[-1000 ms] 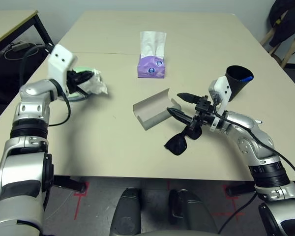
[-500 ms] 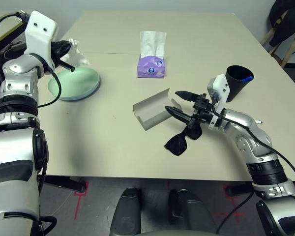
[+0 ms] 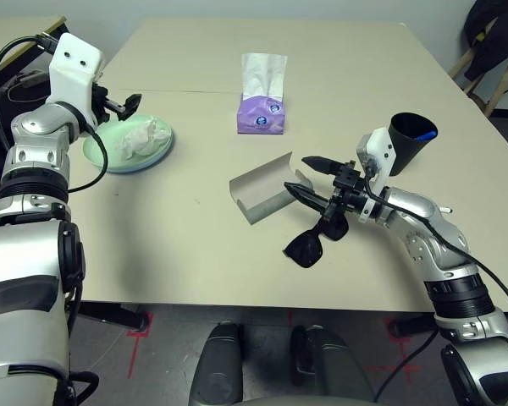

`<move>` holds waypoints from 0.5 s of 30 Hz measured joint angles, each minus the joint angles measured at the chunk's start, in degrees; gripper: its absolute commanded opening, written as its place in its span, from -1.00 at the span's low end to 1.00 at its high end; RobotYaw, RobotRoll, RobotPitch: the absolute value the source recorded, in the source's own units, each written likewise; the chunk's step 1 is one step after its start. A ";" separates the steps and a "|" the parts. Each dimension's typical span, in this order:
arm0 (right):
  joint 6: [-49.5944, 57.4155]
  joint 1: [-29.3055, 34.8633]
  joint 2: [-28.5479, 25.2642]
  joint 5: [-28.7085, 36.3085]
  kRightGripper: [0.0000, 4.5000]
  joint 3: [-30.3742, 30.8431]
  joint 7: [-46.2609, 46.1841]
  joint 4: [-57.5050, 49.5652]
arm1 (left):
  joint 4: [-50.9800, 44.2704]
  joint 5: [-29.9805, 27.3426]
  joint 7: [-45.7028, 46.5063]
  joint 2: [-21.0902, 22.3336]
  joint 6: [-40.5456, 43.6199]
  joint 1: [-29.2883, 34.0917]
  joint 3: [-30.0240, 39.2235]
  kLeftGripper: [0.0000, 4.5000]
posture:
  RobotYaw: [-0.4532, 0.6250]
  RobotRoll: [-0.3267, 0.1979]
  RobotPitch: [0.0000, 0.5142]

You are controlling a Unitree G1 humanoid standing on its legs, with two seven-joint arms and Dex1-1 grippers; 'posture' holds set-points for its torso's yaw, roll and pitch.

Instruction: Organize and tidy the items on the table.

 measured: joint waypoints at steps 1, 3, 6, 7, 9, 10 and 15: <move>0.00 0.01 0.05 0.00 1.00 0.00 0.00 -0.04 | -2.13 -2.89 -1.48 -1.57 3.47 1.97 2.05 0.99 | 0.14 0.25 -0.57; 0.01 0.04 0.02 0.01 1.00 -0.01 0.01 -0.12 | -5.59 -7.57 -1.72 -3.47 10.12 5.52 5.44 0.99 | 0.13 0.25 -0.55; 0.06 0.32 -0.36 0.02 1.00 -0.11 0.01 -0.27 | -10.93 -10.82 -0.47 -4.34 16.05 9.49 7.53 0.99 | 0.13 0.25 -0.54; 0.07 0.34 -0.59 0.02 1.00 -0.12 0.03 -0.31 | -13.22 -11.57 0.22 -4.44 17.55 10.99 8.06 0.99 | 0.13 0.25 -0.54; 0.07 0.37 -1.05 0.02 1.00 -0.17 0.06 -0.39 | -16.49 -12.33 0.76 -4.44 19.16 13.38 8.23 0.99 | 0.14 0.25 -0.52; 0.08 0.38 -1.26 0.02 1.00 -0.19 0.10 -0.40 | -17.94 -12.73 0.58 -4.49 19.75 14.59 8.21 0.99 | 0.14 0.25 -0.52; 0.07 0.30 -2.25 0.01 1.00 -0.30 0.57 -0.39 | -25.04 -14.39 -3.23 -4.70 21.10 22.43 7.76 0.99 | 0.15 0.25 -0.48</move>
